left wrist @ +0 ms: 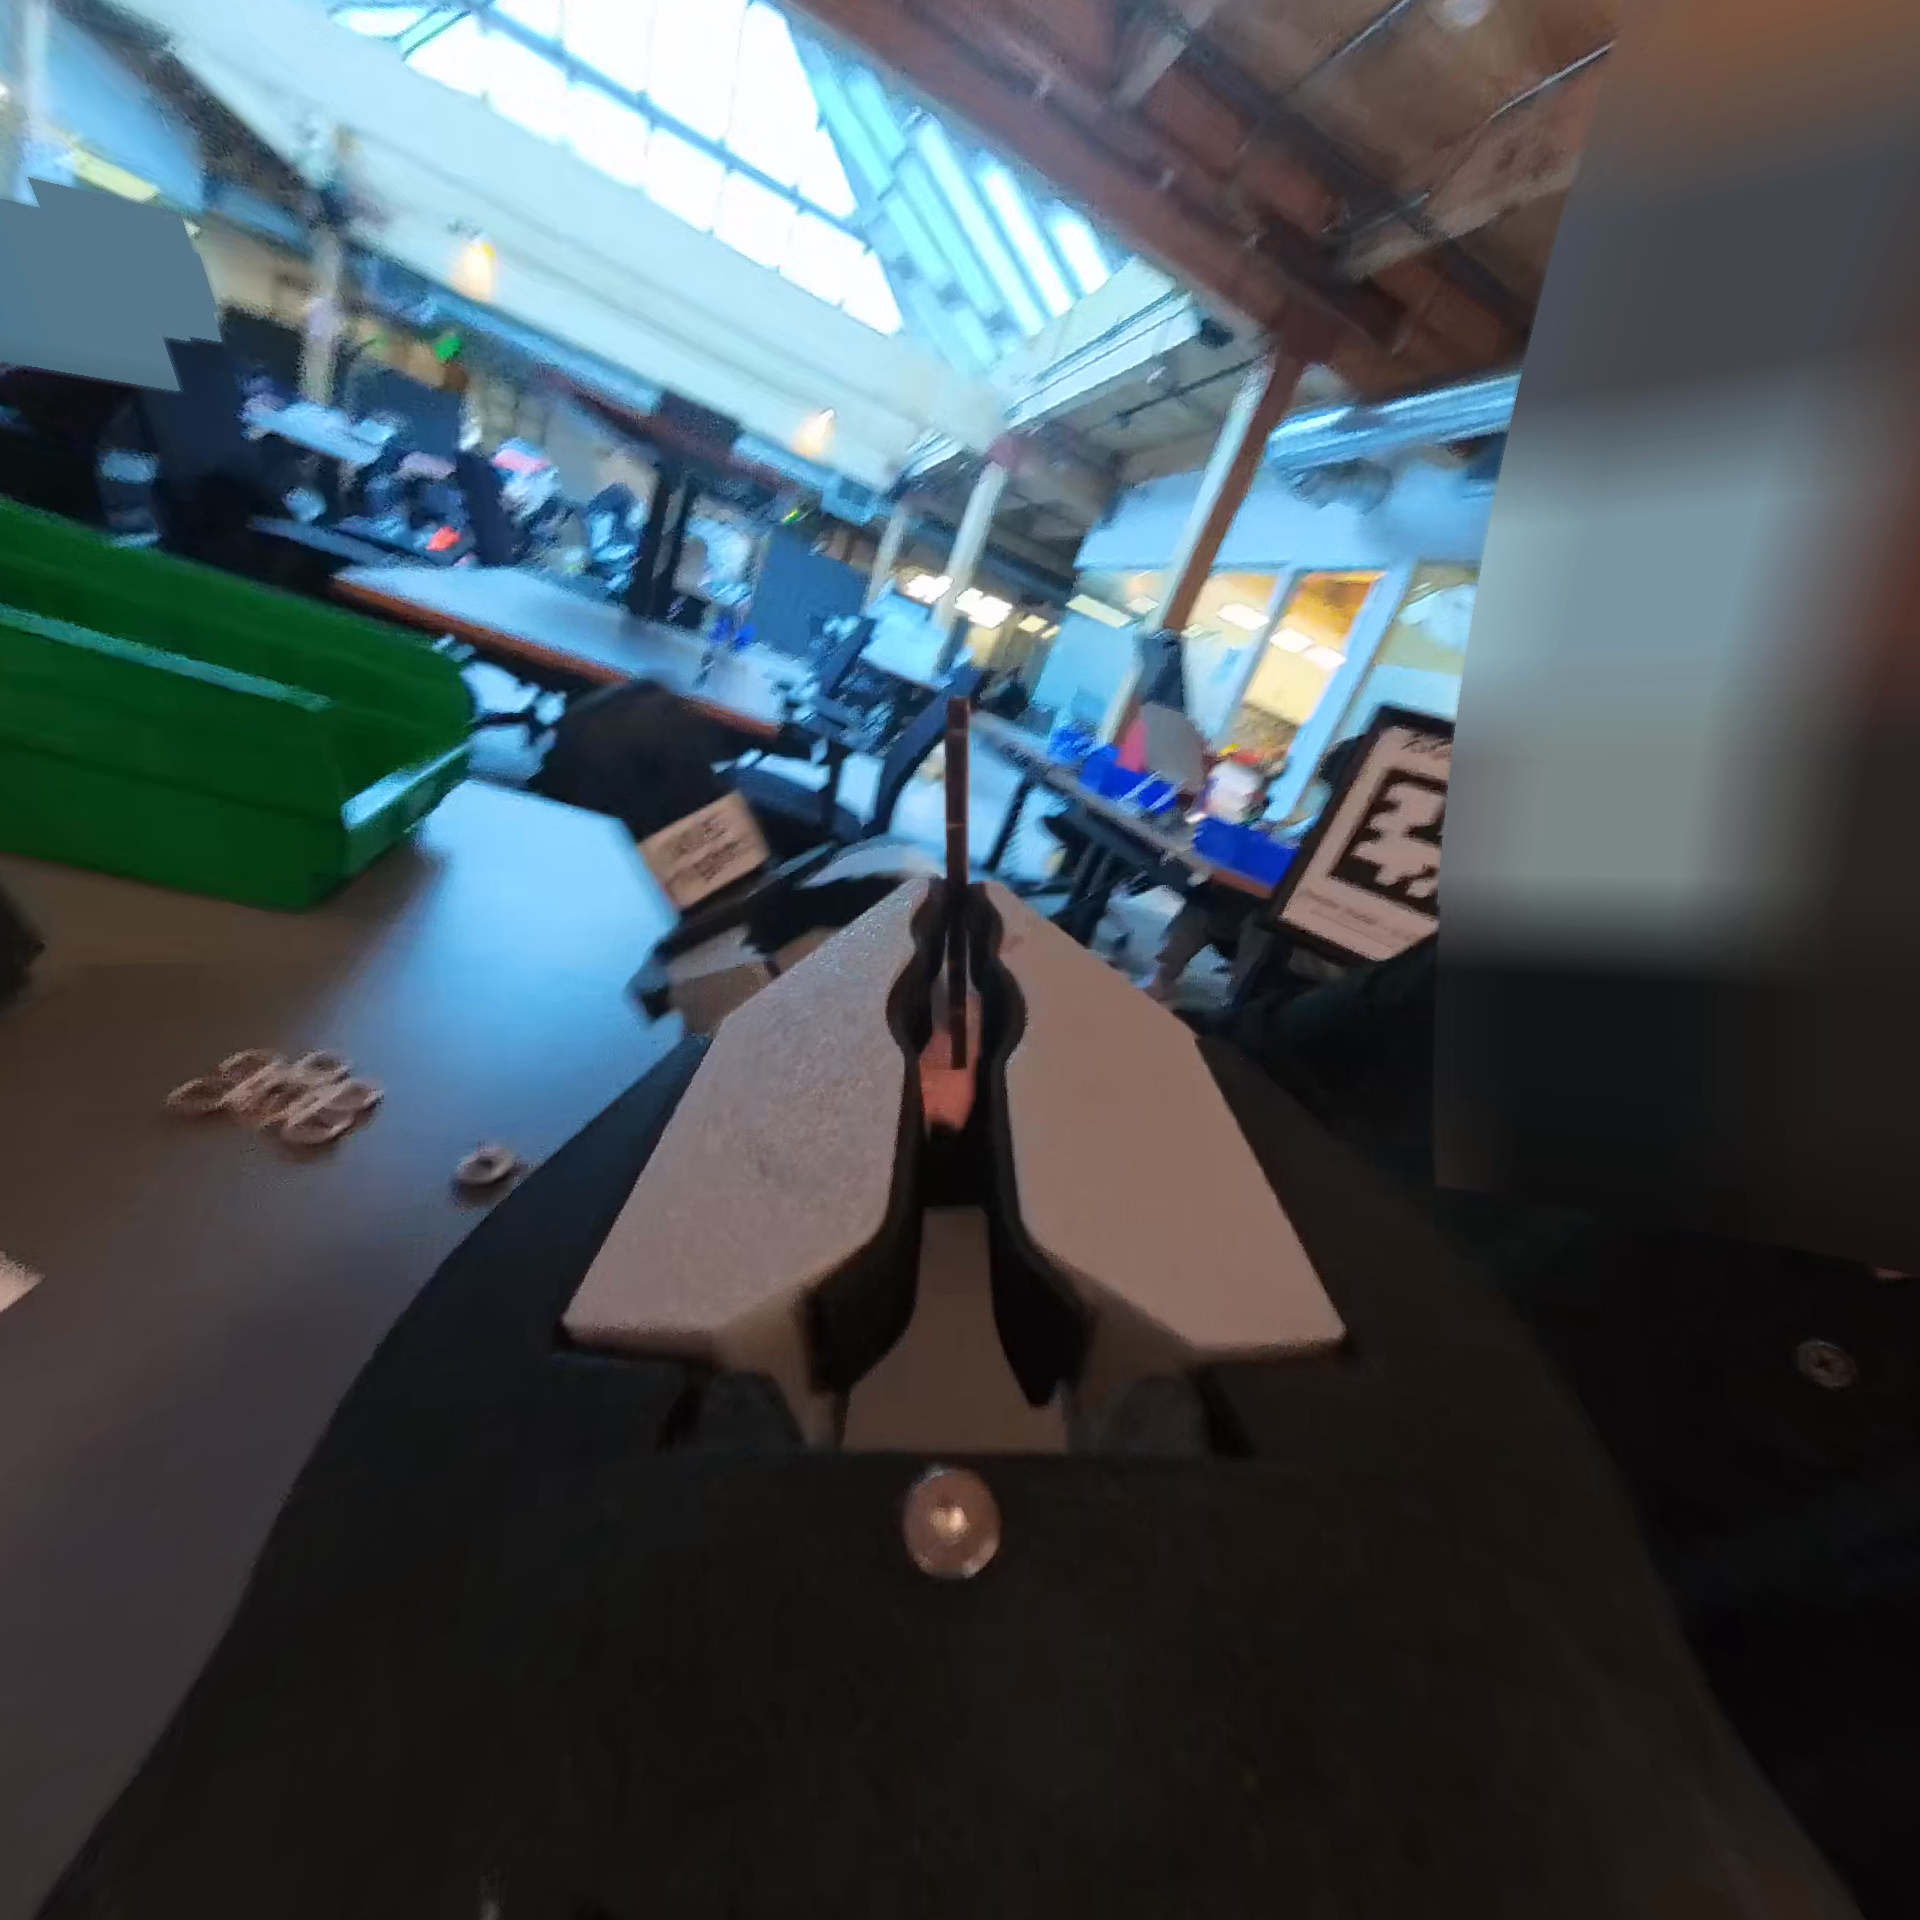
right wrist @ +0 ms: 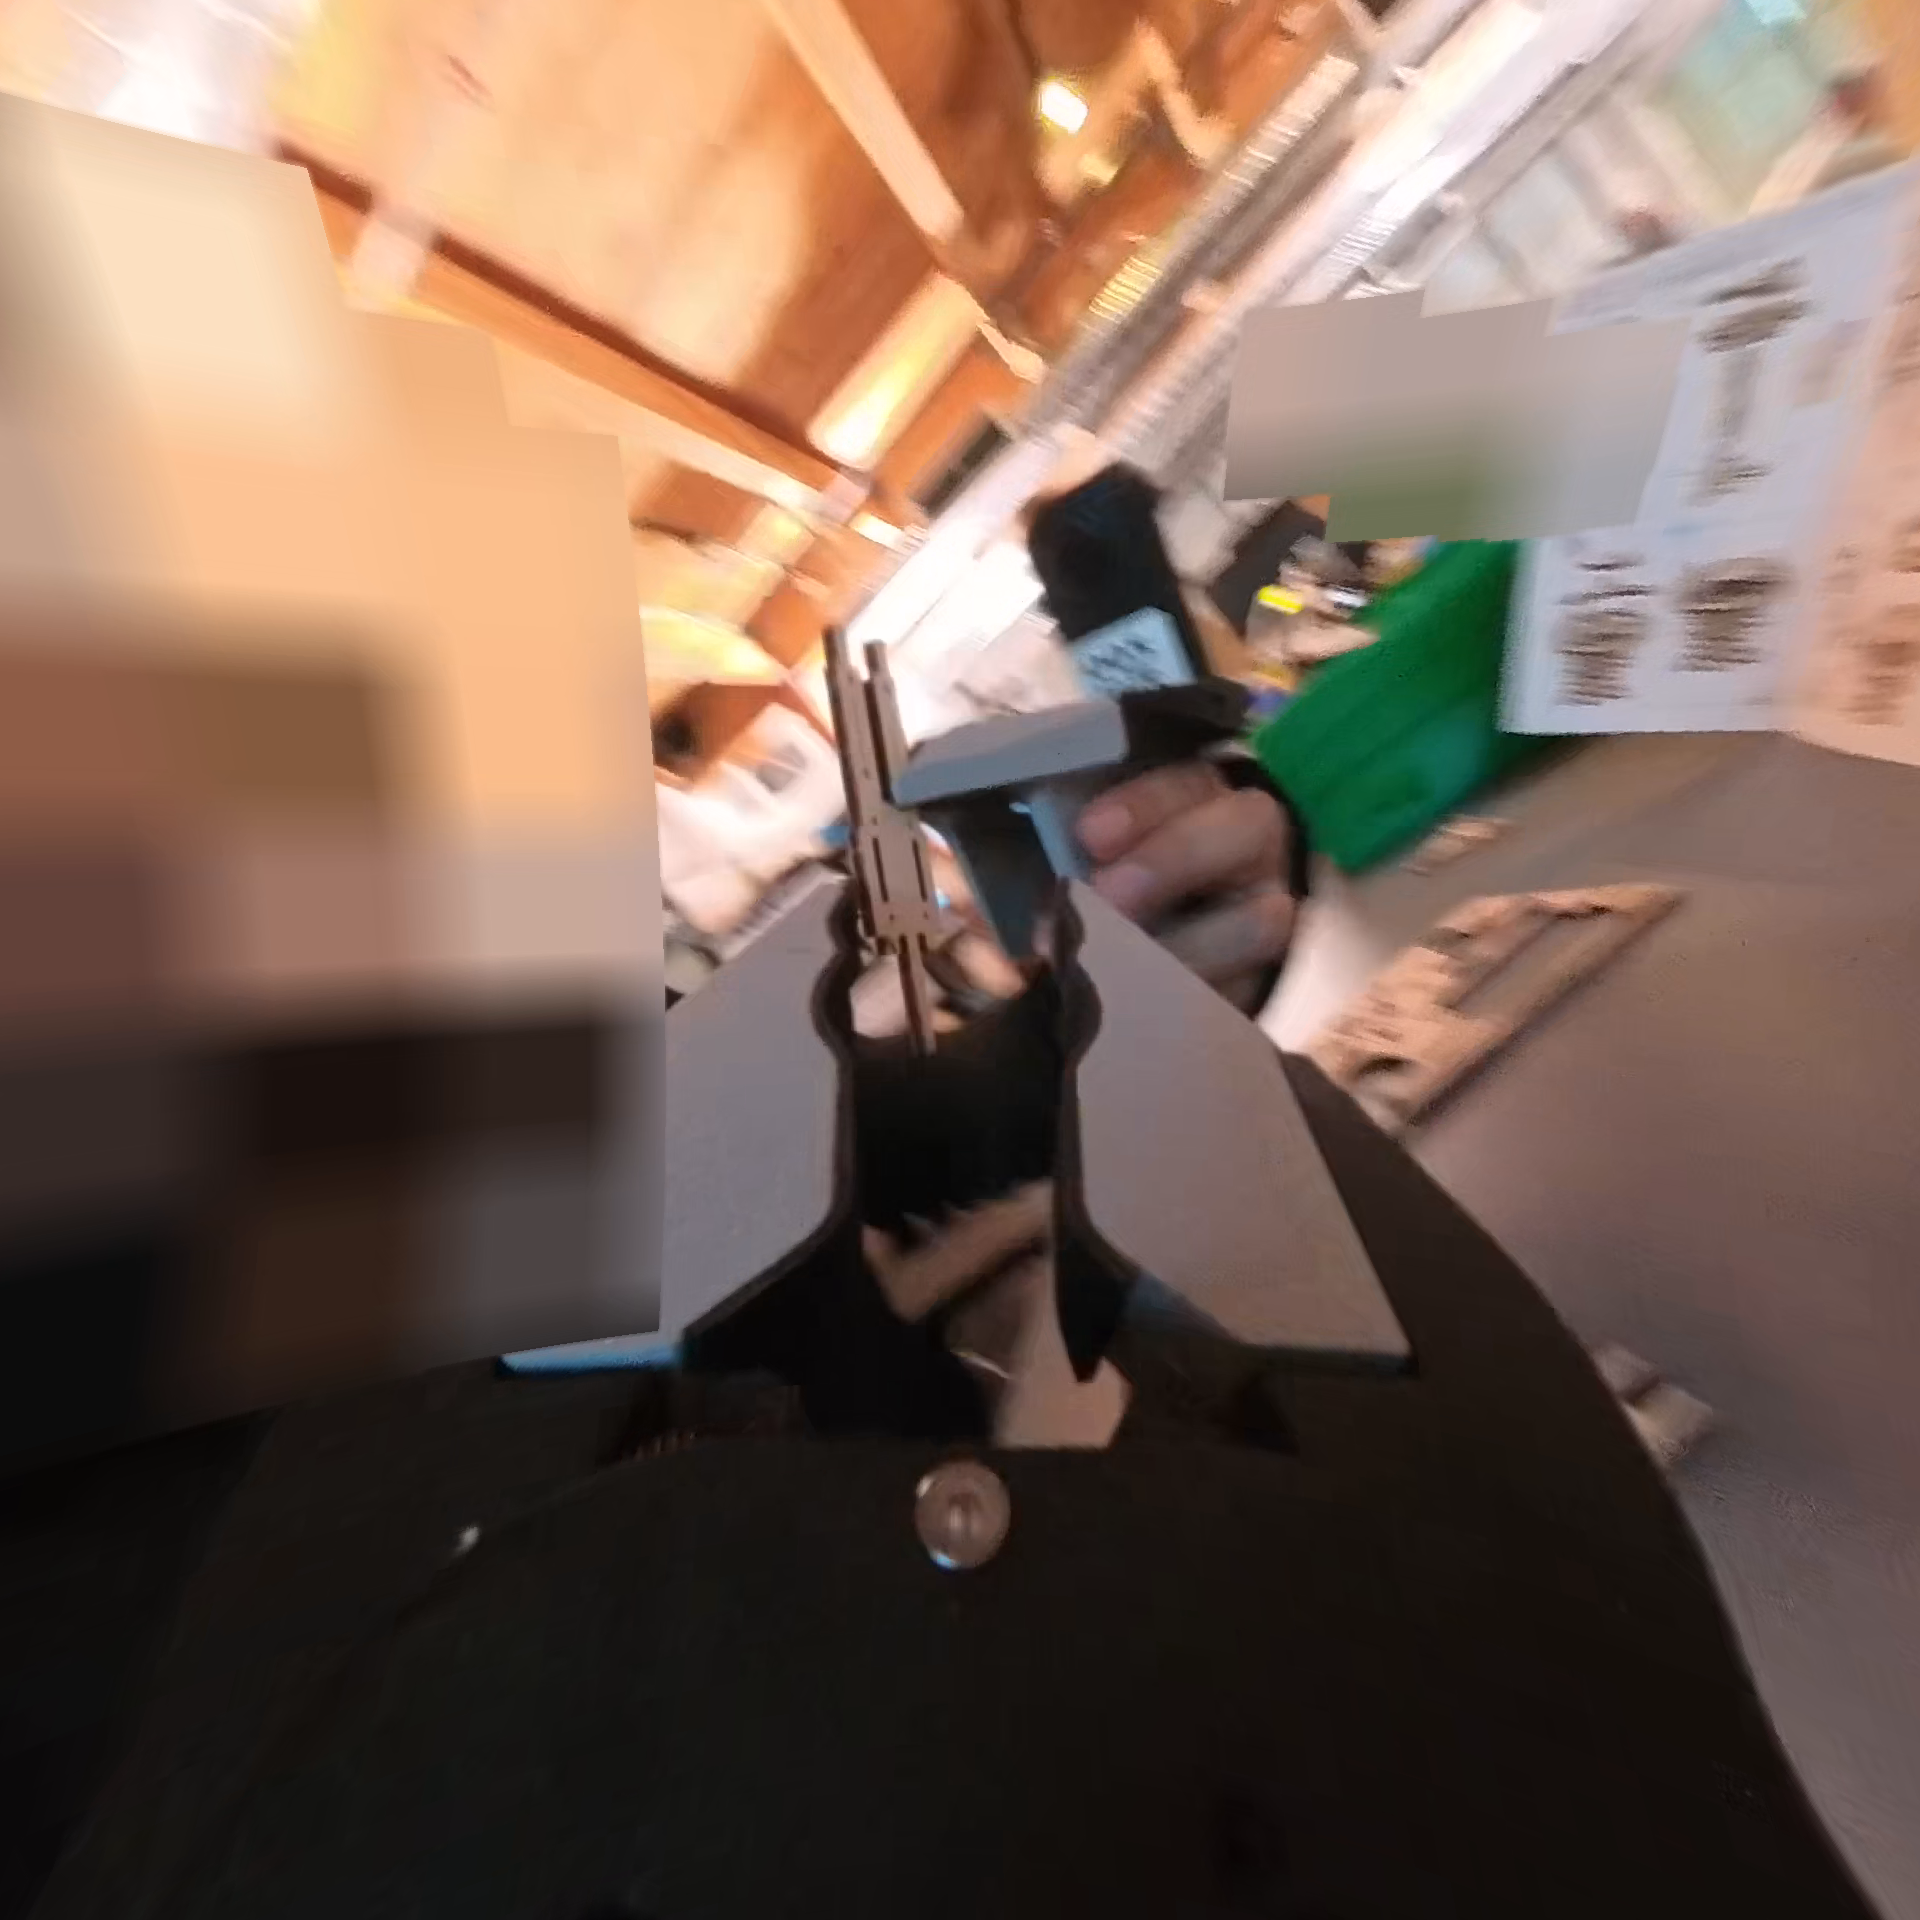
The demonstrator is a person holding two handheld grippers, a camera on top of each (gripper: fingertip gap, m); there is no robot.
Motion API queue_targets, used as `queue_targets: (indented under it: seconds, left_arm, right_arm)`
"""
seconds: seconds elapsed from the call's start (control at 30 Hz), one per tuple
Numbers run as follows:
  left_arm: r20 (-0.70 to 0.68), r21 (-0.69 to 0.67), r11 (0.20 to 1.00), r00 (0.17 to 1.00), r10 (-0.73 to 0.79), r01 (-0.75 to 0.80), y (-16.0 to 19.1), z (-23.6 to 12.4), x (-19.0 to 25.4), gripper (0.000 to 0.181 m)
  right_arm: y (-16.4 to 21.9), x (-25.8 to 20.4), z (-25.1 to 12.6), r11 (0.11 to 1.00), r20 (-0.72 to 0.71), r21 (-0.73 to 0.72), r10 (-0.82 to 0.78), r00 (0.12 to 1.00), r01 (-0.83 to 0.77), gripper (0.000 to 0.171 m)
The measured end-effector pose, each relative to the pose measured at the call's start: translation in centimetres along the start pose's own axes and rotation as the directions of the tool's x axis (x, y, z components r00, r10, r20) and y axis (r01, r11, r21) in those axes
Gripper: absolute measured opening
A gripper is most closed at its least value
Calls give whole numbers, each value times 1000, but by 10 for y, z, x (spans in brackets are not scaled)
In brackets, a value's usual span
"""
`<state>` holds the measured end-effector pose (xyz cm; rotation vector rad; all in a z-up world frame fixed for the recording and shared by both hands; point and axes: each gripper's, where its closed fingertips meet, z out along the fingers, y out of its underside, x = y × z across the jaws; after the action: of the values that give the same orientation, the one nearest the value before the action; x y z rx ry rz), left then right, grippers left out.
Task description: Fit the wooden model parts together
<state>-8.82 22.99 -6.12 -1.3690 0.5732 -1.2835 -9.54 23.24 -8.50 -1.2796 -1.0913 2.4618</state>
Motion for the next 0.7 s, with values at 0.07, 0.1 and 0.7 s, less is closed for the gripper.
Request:
queue_targets:
  seconds: [0.07, 0.1, 0.7]
  left_arm:
    - [117, -106, 994, 993, 5, 8, 13, -4, -20, 0]
    - [150, -152, 988, 989, -5, 28, 21, -4, -26, 0]
    - [196, -191, 975, 978, -79, 117, 38, -7, -34, 9]
  right_arm:
    - [6, 15, -7, 975, -188, -140, -197, 962, 172, 42]
    - [10, 18, -8, 949, -244, -213, -284, 927, 234, 43]
    - [-14, 19, -6, 932, -263, -107, -363, 894, 347, 0]
